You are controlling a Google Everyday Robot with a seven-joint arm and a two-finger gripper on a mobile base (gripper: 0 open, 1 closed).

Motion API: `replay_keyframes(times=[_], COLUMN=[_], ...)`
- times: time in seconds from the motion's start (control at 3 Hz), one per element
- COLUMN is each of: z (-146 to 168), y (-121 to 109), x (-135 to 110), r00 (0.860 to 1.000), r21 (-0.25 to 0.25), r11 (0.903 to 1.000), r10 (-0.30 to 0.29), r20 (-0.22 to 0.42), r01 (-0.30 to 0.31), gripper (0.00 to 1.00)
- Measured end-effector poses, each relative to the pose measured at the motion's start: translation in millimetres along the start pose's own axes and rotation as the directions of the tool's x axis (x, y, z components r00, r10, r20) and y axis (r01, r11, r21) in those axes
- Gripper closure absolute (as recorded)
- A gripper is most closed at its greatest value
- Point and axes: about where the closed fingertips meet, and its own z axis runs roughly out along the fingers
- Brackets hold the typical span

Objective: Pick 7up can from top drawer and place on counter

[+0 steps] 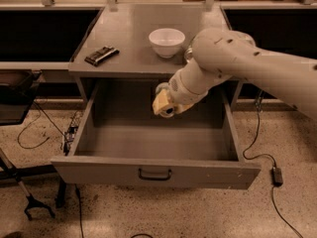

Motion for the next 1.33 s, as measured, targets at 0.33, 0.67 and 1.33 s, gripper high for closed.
replay_keyframes(times=[0.33, 0.67, 1.33], z=[-28, -61, -118], y=[-1, 4, 46], x=[2, -3, -20], r00=[0.997, 0.984, 0.923], r21=[-0.028, -0.056, -0.136], r11=[0.9989, 0.9953, 0.9667], r10=[-0.035, -0.069, -0.158], r20=[0.067, 0.164, 0.351], r01=[0.037, 0.079, 0.217], gripper=[1.0, 1.0, 1.0])
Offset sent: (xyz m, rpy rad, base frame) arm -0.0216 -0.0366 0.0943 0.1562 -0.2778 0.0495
